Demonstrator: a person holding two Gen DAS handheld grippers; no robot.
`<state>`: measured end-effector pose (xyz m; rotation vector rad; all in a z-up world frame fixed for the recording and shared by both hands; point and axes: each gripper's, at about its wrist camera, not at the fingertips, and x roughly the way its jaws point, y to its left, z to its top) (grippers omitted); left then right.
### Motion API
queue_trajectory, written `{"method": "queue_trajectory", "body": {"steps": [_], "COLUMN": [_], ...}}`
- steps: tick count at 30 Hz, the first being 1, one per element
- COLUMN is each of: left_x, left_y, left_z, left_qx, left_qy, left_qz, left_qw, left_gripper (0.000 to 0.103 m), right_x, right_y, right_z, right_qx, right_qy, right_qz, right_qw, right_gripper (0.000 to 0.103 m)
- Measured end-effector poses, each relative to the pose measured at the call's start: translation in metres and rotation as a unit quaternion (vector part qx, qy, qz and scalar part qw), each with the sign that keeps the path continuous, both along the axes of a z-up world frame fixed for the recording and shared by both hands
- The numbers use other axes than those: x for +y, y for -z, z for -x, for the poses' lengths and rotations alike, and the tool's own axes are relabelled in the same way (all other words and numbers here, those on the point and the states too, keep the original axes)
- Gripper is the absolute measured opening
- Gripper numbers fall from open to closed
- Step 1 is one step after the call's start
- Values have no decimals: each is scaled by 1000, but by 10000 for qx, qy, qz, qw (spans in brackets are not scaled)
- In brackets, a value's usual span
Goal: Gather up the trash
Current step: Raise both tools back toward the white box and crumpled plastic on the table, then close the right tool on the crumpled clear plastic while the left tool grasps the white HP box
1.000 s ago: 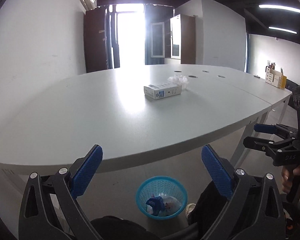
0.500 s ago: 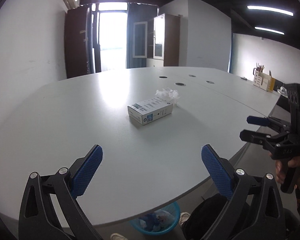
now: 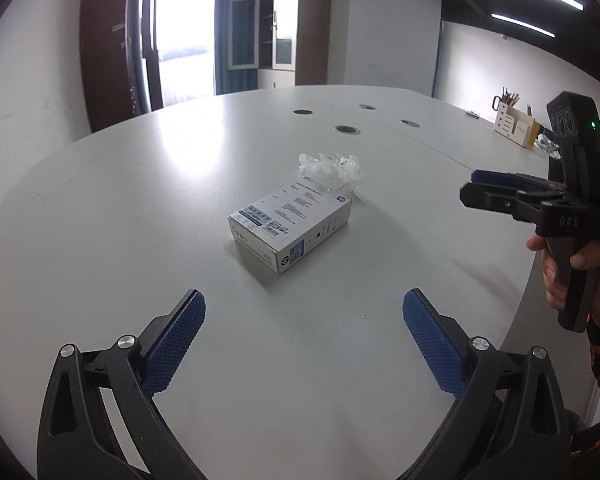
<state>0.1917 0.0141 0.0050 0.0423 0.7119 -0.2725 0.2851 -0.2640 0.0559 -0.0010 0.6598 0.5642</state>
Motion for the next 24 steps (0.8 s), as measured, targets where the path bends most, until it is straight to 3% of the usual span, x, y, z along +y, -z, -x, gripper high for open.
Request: {"method": "queue_trajectory", "body": {"steps": [5,11,19,24], "left_x": [0,-10,-10,-16], "left_y": [3,7,22,29], "left_z": [-33,-62,-106,-129], "left_qx": [86,307,410,582], "left_qy": [19,677,991,1102], "left_qz": [-148,-403,-535,-405], "left_qw": [9999,9964,9928,9914], "left_gripper": [97,97,97,97], "right_x": [21,39,64,73], "right_y": [8,22,33,39], "right_z": [-36,-85,-126,-143], "right_qx": [94,352,553,629], "right_qy": [-63,-59,-151,-136], "right_qz": [143,344,476,539], "right_qw": [9998,9988,9972,9965], "right_gripper": [94,94,94,94]}}
